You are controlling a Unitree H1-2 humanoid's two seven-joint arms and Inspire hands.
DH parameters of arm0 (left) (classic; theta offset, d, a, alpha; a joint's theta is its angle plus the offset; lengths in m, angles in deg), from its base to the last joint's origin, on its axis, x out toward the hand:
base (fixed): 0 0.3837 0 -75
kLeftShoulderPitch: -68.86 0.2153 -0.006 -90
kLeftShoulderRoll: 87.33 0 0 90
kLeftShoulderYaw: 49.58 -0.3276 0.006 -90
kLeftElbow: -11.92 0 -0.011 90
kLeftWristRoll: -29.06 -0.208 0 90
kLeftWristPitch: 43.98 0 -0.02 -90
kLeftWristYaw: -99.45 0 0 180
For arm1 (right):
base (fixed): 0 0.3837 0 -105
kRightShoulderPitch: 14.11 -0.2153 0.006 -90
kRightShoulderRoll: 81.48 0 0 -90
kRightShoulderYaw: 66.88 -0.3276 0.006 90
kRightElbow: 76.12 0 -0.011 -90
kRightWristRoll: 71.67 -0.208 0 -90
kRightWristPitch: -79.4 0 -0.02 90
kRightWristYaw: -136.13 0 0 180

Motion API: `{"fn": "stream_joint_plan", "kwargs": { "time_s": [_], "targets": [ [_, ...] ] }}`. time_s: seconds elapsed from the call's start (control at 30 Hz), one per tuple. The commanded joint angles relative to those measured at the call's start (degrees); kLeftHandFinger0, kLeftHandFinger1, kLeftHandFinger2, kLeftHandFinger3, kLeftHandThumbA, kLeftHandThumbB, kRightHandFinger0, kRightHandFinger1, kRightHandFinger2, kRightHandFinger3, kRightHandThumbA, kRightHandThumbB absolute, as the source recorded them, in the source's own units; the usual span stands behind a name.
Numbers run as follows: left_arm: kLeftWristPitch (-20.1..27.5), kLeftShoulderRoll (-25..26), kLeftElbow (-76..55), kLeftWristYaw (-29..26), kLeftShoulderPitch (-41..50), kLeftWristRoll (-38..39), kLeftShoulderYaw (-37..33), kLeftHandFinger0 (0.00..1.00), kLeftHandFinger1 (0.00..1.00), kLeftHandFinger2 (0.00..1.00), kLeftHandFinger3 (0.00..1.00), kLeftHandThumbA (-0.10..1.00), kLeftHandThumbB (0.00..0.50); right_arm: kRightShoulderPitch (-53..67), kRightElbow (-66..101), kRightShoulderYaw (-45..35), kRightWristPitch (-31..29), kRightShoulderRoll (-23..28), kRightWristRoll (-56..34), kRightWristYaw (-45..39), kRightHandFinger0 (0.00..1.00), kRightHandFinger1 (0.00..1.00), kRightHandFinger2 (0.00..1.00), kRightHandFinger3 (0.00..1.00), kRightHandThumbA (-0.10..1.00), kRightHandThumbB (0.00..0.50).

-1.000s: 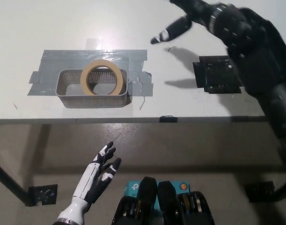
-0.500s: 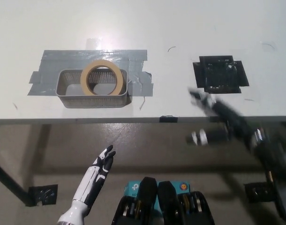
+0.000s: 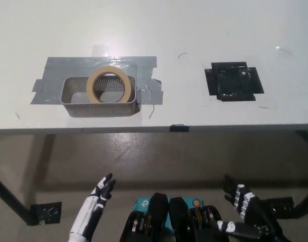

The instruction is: The robot picks the tape placed on the black area with right hand and places it in the small grey container.

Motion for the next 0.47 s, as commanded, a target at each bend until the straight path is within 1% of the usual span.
{"fn": "stream_joint_plan", "kwargs": {
  "time_s": [0.0,0.03,0.1,0.2,0.27,0.3,0.37,0.4,0.43],
  "targets": [
    [3.54,0.12,-3.79,-0.04,-0.57,3.07,1.75,1.0,1.0,1.0,1.0,1.0,0.115,-2.05,-0.08,-5.11,-6.84,-1.96,-12.81,2.28,1.0,1.0,1.0,1.0,1.0,0.133],
    [3.98,0.17,-3.68,0.02,0.02,3.01,1.78,1.0,1.0,1.0,1.0,1.0,0.108,-1.71,-0.35,-5.21,-6.93,-2.01,-12.82,2.09,1.0,1.0,1.0,1.0,1.0,0.106],
    [4.43,0.17,-3.34,0.1,0.94,3.29,1.99,1.0,1.0,1.0,1.0,1.0,0.112,-1.0,-0.35,-5.04,-6.51,-2.08,-12.52,2.01,1.0,1.0,1.0,1.0,1.0,0.061],
    [4.61,0.01,-3.57,0.27,2.44,3.55,1.91,1.0,1.0,1.0,1.0,1.0,0.116,0.52,-0.62,-4.42,-7.19,-1.83,-12.8,1.56,1.0,1.0,1.0,1.0,1.0,0.064],
    [4.81,-0.04,-3.56,0.42,3.26,3.99,1.95,1.0,1.0,1.0,1.0,1.0,0.099,1.74,-0.76,-3.81,-7.49,-1.6,-13.5,1.05,1.0,1.0,1.0,1.0,1.0,0.088],
    [4.96,-0.04,-3.41,0.22,3.26,3.66,1.9,1.0,1.0,1.0,1.0,1.0,0.102,2.01,-0.54,-3.56,-7.53,-1.37,-13.44,1.2,1.0,1.0,1.0,1.0,1.0,0.086],
    [4.78,-0.04,-2.82,0.01,2.66,3.3,1.91,1.0,1.0,1.0,1.0,1.0,0.125,1.86,-0.31,-3.28,-7.49,-0.9,-13.14,1.87,1.0,1.0,1.0,1.0,1.0,0.073],
    [4.78,-0.06,-2.22,-0.11,1.92,3.32,2.08,1.0,1.0,1.0,1.0,1.0,0.129,1.19,-0.57,-3.26,-7.37,-0.66,-13.26,2.27,1.0,1.0,1.0,1.0,1.0,0.086],
    [4.78,-0.06,-2.22,-0.11,1.92,3.32,2.08,1.0,1.0,1.0,1.0,1.0,0.129,1.19,-0.57,-3.26,-7.37,-0.66,-13.26,2.27,1.0,1.0,1.0,1.0,1.0,0.086]
  ]
}}
